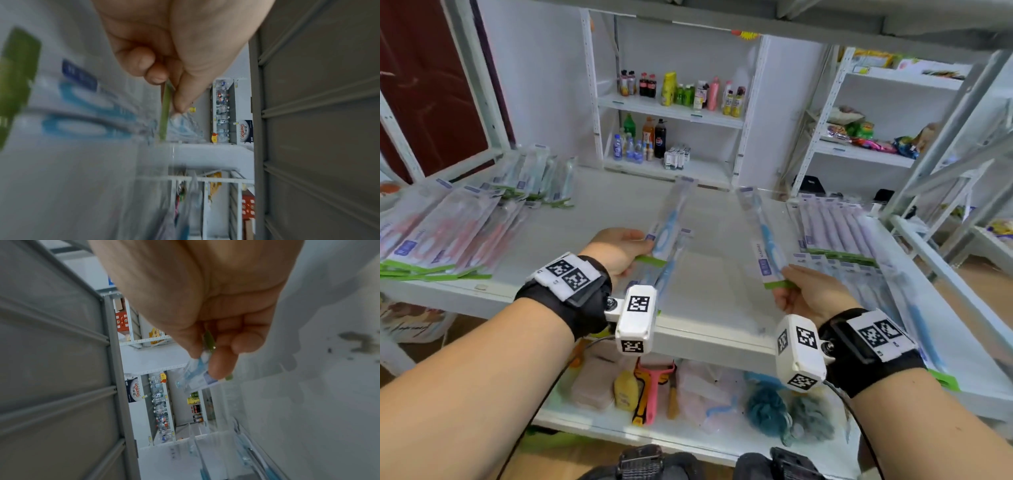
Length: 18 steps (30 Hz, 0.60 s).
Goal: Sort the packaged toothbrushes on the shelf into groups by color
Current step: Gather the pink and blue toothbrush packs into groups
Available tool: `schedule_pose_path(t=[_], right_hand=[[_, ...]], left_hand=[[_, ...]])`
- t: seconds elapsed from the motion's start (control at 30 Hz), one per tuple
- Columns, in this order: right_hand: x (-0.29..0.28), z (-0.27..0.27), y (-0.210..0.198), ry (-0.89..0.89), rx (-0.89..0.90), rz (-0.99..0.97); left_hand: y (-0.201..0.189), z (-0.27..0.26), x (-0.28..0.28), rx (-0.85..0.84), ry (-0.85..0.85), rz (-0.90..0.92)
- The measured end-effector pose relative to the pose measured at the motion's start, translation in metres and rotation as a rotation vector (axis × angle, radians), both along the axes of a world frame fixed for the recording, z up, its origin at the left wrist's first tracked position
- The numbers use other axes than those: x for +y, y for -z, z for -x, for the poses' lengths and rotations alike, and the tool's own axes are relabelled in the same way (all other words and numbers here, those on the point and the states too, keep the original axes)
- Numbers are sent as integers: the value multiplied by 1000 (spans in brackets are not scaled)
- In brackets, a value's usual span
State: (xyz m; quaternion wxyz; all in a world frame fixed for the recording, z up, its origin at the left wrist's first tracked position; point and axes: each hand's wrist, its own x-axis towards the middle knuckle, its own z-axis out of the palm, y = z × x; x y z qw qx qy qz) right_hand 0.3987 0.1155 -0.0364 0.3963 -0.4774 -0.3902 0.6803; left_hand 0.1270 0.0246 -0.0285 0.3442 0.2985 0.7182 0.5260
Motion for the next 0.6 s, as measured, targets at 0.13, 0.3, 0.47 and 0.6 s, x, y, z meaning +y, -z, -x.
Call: schedule_pose_path(t=[0.13,0.3,0.47,0.6], right_hand=[[-7,-34,-5,26,145,18],[-18,-84,-8,86,180,6],[-29,-132,1,183,90,-30],[-33,-164,12,219,66,-9]], left_hand=[[-10,-60,14,-186,147,-58],[-15,-123,32,-256,311,-1],[-14,-170,42,-306,400,23],[-11,-202,47,-322,480,77]])
